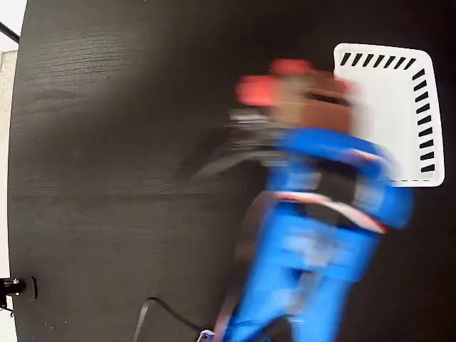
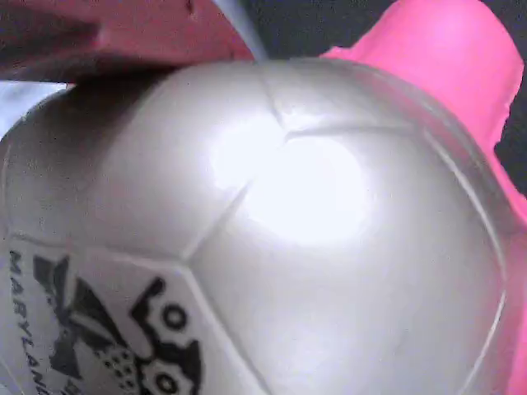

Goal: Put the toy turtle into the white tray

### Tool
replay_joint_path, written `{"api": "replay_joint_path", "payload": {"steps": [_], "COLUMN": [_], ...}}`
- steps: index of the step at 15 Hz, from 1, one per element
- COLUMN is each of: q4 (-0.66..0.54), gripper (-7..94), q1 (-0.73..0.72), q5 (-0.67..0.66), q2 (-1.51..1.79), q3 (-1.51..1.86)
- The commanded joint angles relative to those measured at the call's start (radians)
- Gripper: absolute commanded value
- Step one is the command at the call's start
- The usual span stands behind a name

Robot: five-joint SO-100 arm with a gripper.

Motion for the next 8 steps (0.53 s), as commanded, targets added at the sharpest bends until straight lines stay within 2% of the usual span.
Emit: {"api": "replay_joint_path", "payload": {"steps": [1,4,8], "q4": [0.011,0.011,0.012], "gripper": [0,0,0], "q1": [0.210,0.313,0.295], "q5": [-0.020,-0.020,0.074], "q2": [-0.092,-0.284,-0.476], "q3": [-0.158,-0.301,-0.509]}}
